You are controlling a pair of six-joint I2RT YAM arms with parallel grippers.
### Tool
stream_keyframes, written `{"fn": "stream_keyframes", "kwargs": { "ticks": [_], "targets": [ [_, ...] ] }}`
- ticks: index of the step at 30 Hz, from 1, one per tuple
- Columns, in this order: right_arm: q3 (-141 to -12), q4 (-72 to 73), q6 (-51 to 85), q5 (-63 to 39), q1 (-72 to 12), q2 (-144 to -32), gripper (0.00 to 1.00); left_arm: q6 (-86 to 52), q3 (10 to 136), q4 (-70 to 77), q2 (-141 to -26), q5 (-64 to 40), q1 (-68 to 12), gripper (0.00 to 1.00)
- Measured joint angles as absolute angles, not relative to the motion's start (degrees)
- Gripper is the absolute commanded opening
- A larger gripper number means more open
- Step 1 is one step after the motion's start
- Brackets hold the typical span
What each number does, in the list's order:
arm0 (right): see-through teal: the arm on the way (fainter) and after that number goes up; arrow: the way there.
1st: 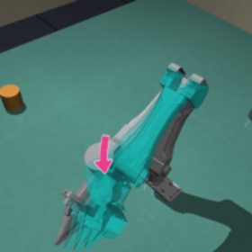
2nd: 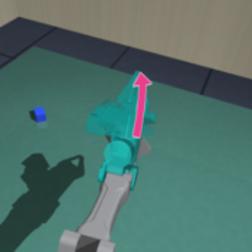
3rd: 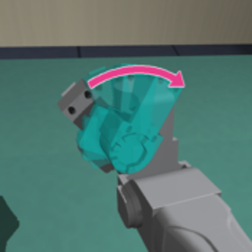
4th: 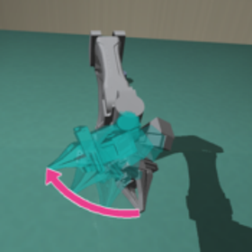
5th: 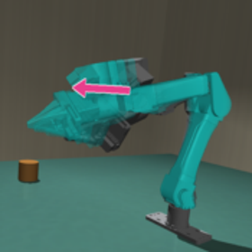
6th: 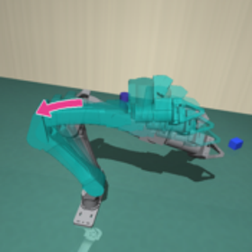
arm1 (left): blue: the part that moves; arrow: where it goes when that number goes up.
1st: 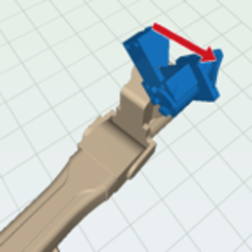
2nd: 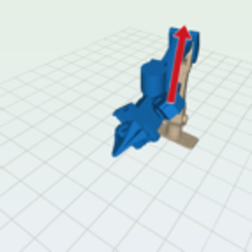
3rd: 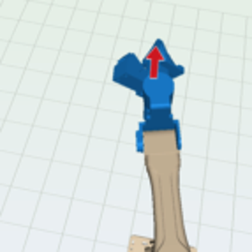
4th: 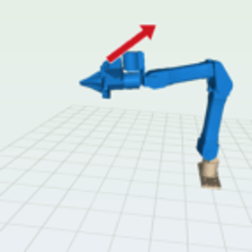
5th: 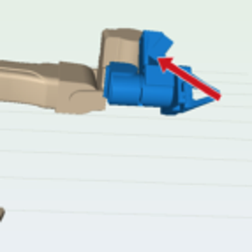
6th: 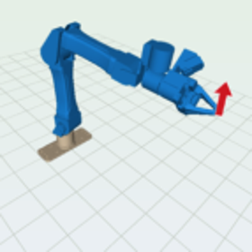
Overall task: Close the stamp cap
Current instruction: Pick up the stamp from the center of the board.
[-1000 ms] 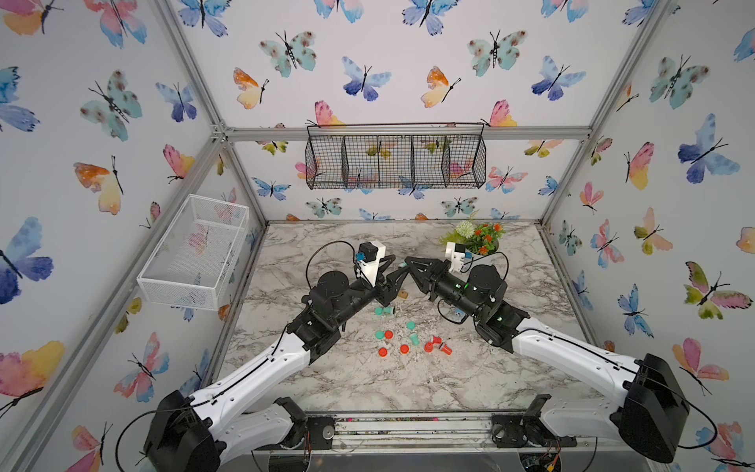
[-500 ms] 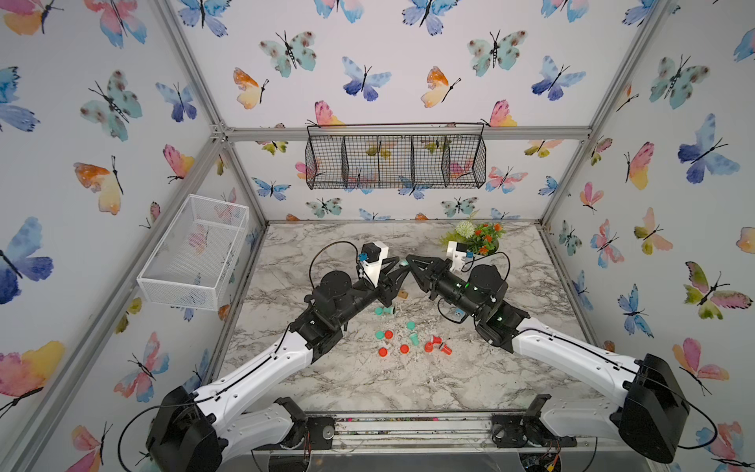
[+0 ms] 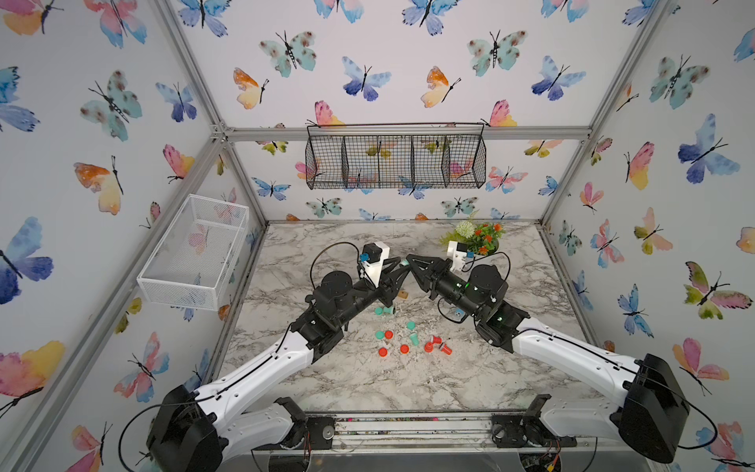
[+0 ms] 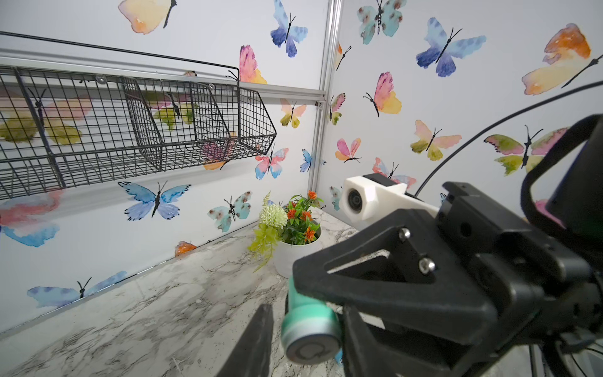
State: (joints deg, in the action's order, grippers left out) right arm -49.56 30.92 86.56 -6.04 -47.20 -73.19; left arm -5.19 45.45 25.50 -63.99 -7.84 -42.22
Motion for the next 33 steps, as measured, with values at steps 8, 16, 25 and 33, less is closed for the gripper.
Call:
{"fn": "stream_keyframes", "kwargs": {
  "ticks": [8, 16, 25, 33],
  "targets": [
    [-49.6, 31.8, 86.6, -6.3, -47.4, -73.2, 0.04, -5.0, 45.4, 25.5, -64.0, -7.8, -42.2, 0.39],
    [-49.6, 32.1, 86.6, -6.9, -47.6, -73.2, 0.04, -4.2, 45.4, 25.4, -64.0, -8.0, -42.2, 0.37],
    [-49.6, 32.1, 86.3, -6.9, -47.6, -73.2, 0.10, -2.8, 45.4, 25.4, -64.0, -7.9, -42.4, 0.22],
    [-49.6, 31.8, 81.2, -8.4, -47.7, -72.6, 0.45, 0.9, 45.4, 23.8, -62.1, -9.4, -42.4, 0.15]
  ]
}}
